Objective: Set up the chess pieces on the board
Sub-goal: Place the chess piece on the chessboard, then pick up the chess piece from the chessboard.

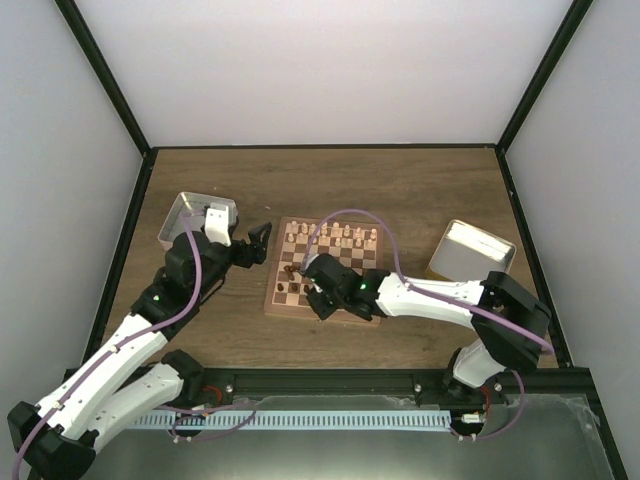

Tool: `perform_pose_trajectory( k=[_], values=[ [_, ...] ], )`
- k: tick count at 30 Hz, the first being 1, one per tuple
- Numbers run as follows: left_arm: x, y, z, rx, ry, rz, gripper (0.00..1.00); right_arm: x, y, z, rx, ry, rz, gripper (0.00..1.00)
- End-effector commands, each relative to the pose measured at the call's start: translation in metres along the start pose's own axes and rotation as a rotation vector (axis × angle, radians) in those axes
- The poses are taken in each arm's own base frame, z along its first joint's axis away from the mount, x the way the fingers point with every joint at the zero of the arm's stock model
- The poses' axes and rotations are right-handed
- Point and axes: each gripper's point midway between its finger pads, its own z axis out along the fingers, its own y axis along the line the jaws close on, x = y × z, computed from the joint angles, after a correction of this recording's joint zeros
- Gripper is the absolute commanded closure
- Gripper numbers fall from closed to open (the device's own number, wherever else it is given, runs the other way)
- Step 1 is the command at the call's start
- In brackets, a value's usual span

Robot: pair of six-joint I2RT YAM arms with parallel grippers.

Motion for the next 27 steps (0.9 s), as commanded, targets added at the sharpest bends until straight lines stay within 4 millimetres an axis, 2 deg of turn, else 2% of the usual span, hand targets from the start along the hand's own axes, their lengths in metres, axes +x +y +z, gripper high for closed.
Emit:
perform_pose_trajectory(
  k=[1, 7, 11, 16, 18, 22, 27],
  values=[
    [-0.004, 0.001, 0.0, -0.004, -0.024, -0.009, 0.11, -0.035, 0.004, -0.017, 0.011, -0.098, 0.046, 0.73],
    [-0.004, 0.001, 0.0, -0.006, -0.024, -0.009, 0.1, -0.06, 0.004, -0.026, 0.017, -0.172, 0.125, 0.71],
    [-0.007, 0.005, -0.004, -0.029, -0.035, -0.013, 0.1, -0.071, -0.007, -0.029, 0.067, -0.202, 0.19, 0.7],
    [-0.005, 0.035, -0.01, -0.19, -0.065, -0.115, 0.1, -0.082, -0.016, -0.017, 0.053, -0.172, 0.261, 0.7],
    [0.005, 0.041, -0.008, -0.212, -0.042, -0.154, 0.11, -0.083, -0.024, -0.007, 0.043, -0.141, 0.294, 0.69],
    [0.036, 0.035, 0.006, -0.171, 0.058, -0.235, 0.14, -0.076, -0.042, 0.013, 0.029, -0.061, 0.363, 0.68],
    [0.073, 0.028, 0.024, -0.122, 0.167, -0.308, 0.17, -0.06, -0.071, 0.024, 0.09, 0.013, 0.471, 0.68]
  ],
)
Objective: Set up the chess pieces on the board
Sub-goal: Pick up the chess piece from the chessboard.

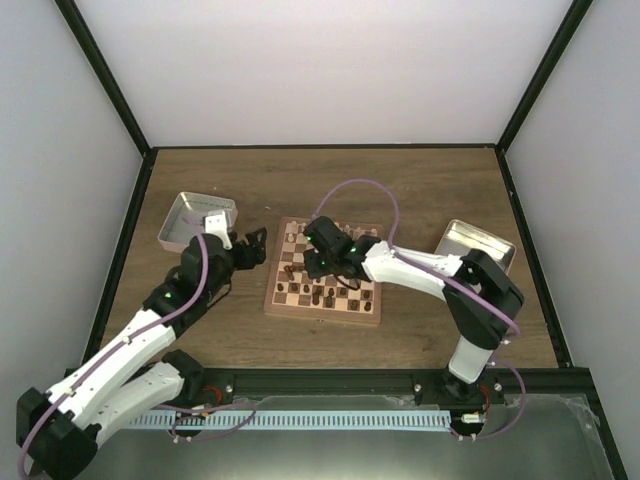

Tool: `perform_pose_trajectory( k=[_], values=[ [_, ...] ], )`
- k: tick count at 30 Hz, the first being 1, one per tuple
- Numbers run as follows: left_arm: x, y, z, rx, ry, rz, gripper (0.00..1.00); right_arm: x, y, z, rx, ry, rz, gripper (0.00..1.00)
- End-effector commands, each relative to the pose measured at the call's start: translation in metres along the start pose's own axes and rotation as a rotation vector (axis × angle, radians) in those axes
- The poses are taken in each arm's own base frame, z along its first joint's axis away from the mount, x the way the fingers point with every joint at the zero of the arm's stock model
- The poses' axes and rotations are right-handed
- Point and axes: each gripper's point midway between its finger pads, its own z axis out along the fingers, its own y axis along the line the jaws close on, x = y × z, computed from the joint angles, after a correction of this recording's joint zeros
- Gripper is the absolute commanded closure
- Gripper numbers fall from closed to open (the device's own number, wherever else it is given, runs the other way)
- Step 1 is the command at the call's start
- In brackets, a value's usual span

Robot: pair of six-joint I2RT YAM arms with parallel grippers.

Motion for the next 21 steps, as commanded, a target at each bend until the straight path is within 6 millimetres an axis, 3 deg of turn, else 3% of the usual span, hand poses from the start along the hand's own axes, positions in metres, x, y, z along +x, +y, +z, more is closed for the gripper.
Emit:
perform_pose_trajectory(
  k=[1, 5, 13, 21],
  values=[
    [0.032, -0.001, 0.013, 0.035, 0.104, -0.095, 0.18, 0.001, -0.018, 0.003, 0.042, 0.064, 0.108, 0.68],
    [0.041, -0.002, 0.021, 0.04, 0.137, -0.101, 0.2, 0.008, -0.028, 0.01, 0.089, 0.087, 0.139, 0.7],
    [0.046, -0.003, 0.025, 0.043, 0.156, -0.092, 0.2, 0.015, -0.025, 0.02, 0.077, 0.123, 0.134, 0.75],
    [0.05, -0.007, 0.027, 0.067, 0.176, -0.086, 0.2, 0.027, -0.037, 0.03, 0.131, 0.152, 0.126, 0.8]
  ],
)
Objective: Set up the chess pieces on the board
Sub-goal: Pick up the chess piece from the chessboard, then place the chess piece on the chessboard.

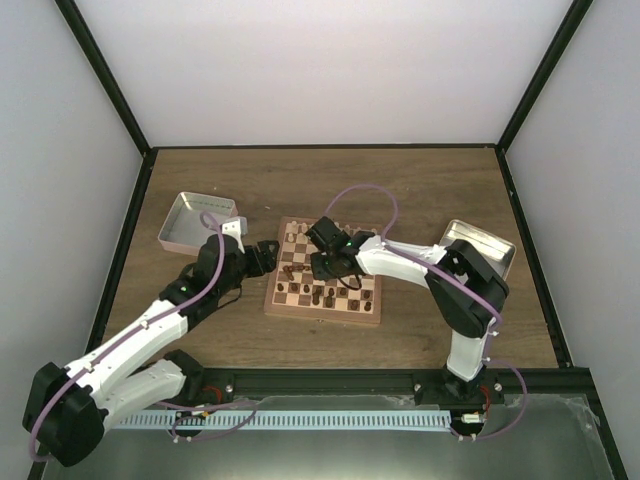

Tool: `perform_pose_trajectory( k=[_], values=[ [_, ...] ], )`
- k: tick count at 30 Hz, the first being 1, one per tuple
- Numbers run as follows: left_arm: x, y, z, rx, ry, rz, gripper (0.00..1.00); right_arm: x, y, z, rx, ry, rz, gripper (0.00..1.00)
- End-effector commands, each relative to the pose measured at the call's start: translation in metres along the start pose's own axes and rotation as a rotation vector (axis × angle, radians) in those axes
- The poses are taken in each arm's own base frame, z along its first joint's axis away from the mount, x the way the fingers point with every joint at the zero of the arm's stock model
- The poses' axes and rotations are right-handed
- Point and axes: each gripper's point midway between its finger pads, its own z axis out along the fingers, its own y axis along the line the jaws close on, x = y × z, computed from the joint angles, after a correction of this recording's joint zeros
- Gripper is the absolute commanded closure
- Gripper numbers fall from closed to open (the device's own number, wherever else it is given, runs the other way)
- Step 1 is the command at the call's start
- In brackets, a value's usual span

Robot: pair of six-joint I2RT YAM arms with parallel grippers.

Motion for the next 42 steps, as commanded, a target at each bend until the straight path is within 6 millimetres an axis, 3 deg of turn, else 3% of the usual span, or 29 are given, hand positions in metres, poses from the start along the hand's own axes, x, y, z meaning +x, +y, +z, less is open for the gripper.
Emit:
perform_pose_trajectory(
  k=[1, 10, 27, 30, 35, 42],
  values=[
    [-0.002, -0.007, 0.002, 0.036, -0.003, -0.006, 0.2, -0.001, -0.005, 0.004, 0.035, 0.003, 0.005, 0.82],
    [-0.005, -0.011, 0.004, 0.046, -0.002, 0.001, 0.2, -0.013, -0.013, -0.009, 0.06, -0.092, -0.002, 0.89],
    [-0.007, -0.021, 0.003, 0.093, -0.001, -0.002, 0.2, -0.043, 0.024, -0.073, -0.195, -0.337, -0.133, 0.89],
    [-0.013, -0.031, -0.003, 0.142, -0.018, -0.016, 0.19, -0.046, 0.039, -0.093, -0.296, -0.399, -0.186, 0.89],
    [-0.026, -0.058, -0.017, 0.261, -0.022, -0.062, 0.16, -0.04, 0.069, -0.141, -0.52, -0.535, -0.357, 0.89],
    [-0.03, -0.1, -0.03, 0.487, 0.038, -0.147, 0.19, -0.032, 0.087, -0.183, -0.667, -0.659, -0.517, 0.89]
  ],
)
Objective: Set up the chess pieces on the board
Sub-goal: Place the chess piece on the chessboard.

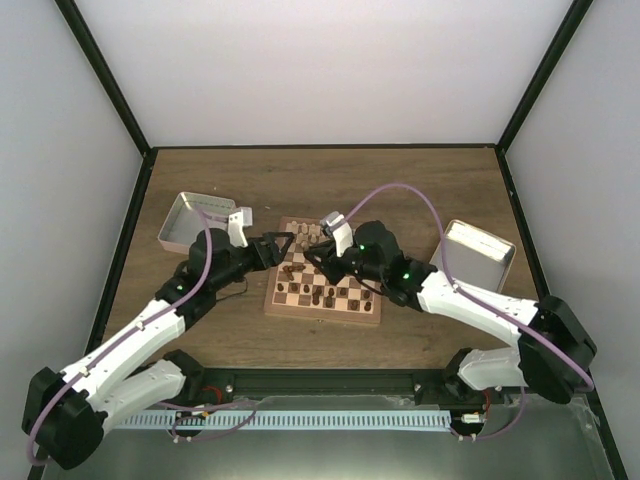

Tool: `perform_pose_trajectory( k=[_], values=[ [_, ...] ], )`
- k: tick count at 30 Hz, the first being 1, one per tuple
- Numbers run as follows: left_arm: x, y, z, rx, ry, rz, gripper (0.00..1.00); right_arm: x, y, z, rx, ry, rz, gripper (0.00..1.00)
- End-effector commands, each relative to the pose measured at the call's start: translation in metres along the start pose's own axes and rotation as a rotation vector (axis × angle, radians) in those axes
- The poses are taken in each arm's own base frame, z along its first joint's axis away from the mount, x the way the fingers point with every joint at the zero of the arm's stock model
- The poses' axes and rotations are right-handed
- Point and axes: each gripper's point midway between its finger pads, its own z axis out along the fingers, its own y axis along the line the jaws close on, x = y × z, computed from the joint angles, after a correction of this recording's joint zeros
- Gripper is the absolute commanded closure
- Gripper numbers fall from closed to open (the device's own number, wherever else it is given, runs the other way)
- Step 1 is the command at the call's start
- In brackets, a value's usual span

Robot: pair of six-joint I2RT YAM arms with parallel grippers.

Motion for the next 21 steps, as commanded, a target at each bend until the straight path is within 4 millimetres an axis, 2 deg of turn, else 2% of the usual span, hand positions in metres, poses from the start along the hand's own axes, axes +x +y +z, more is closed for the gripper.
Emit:
perform_pose_trajectory(
  k=[1, 3, 6, 14, 21],
  values=[
    [-0.009, -0.05, -0.003, 0.231, 0.035, -0.051, 0.23, -0.03, 0.032, -0.012, -0.153, -0.117, -0.143, 0.89],
    [-0.007, -0.06, -0.002, 0.284, 0.063, -0.044, 0.29, -0.031, 0.034, -0.012, -0.162, -0.117, -0.156, 0.89],
    [-0.001, -0.065, 0.001, 0.313, 0.103, -0.031, 0.41, -0.032, 0.033, -0.012, -0.155, -0.119, -0.158, 0.89],
    [0.014, -0.061, 0.008, 0.32, 0.17, 0.002, 0.71, -0.033, 0.029, -0.009, -0.129, -0.117, -0.139, 0.89],
    [0.013, -0.065, 0.008, 0.329, 0.173, 0.046, 0.95, -0.038, 0.031, -0.009, -0.141, -0.113, -0.107, 0.87]
  ],
)
